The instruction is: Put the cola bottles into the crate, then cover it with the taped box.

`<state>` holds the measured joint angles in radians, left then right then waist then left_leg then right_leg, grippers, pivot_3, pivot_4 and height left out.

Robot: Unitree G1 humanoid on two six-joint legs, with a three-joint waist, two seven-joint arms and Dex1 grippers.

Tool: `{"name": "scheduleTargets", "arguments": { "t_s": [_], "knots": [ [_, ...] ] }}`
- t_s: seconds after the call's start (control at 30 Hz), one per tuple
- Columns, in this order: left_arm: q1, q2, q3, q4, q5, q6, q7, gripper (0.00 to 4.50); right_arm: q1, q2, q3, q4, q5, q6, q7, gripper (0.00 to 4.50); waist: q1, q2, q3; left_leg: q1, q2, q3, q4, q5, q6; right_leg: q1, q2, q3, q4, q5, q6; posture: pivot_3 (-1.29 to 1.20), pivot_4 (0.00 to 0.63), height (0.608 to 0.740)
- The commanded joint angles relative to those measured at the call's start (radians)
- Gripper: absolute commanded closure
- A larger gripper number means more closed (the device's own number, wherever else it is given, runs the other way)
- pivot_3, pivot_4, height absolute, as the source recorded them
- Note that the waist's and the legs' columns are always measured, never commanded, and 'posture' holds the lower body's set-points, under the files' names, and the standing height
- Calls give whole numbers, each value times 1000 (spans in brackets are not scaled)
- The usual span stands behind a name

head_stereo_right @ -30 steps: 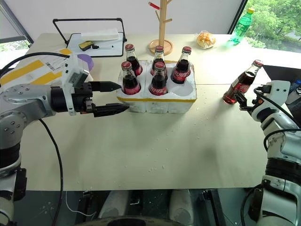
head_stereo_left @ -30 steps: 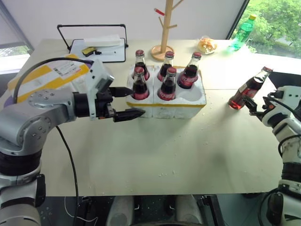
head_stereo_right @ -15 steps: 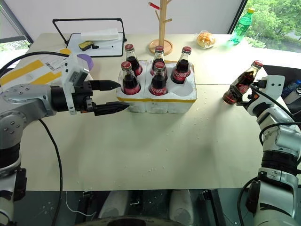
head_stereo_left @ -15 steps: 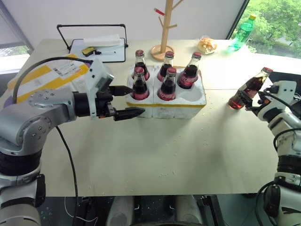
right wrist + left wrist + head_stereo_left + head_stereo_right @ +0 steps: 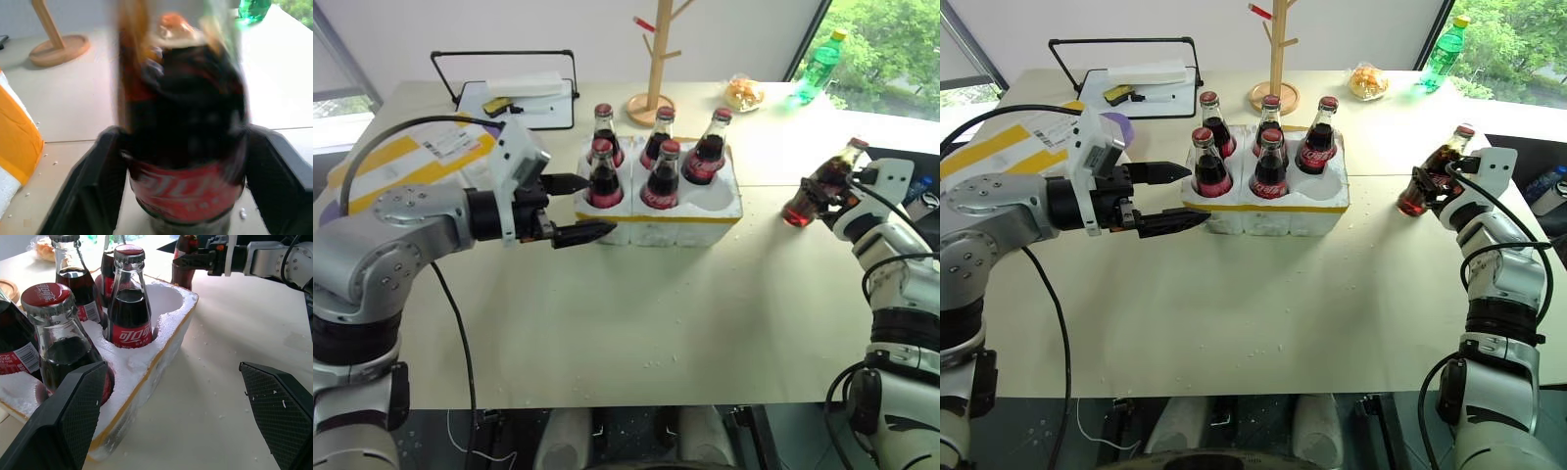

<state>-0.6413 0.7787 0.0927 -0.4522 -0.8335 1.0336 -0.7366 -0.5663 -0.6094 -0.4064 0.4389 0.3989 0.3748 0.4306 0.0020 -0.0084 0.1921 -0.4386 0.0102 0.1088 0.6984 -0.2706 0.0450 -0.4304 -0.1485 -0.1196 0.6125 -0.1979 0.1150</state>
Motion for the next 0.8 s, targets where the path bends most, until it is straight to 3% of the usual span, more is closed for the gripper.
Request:
{"name": "scheduleTargets", "arguments": {
  "t_s": [0.03, 0.27, 0.47, 0.57, 0.8],
  "knots": [
    [-13, 3, 20, -19, -3, -26, 1, 0, -15, -16, -8, -11, -2, -13, 5, 1852, -1, 0, 0, 0, 0, 0, 0, 0, 0, 0, 0, 0, 0, 0, 0, 0, 150, 740],
    [-16, 2, 17, -8, 3, -36, -3, 0, 12, -27, -6, -67, -8, 8, 9, 1852, 1, 0, 0, 0, 0, 0, 0, 0, 0, 0, 0, 0, 0, 0, 0, 0, 150, 740],
    [8, 26, 40, 1, 1, -41, -12, 0, 37, -57, -41, -392, 84, 171, -3, 1852, 2, 5, 3, 0, 0, 0, 0, 0, 0, 0, 0, 0, 0, 0, 0, 0, 150, 740],
    [20, 32, 47, 10, 6, -48, -13, 0, -6, -74, -58, -503, 149, 263, -10, 1852, 2, 12, 6, 0, 0, 1, 0, 0, 0, -2, 0, 1, 0, 0, 0, 0, 150, 740],
    [55, 32, 69, 8, 3, -52, 0, 0, -203, -59, -7, -608, 313, 447, -12, 1852, 0, 12, 6, -2, 0, 1, -1, 0, 0, -4, 0, 1, 0, 0, 0, 0, 150, 740]
  ]
}}
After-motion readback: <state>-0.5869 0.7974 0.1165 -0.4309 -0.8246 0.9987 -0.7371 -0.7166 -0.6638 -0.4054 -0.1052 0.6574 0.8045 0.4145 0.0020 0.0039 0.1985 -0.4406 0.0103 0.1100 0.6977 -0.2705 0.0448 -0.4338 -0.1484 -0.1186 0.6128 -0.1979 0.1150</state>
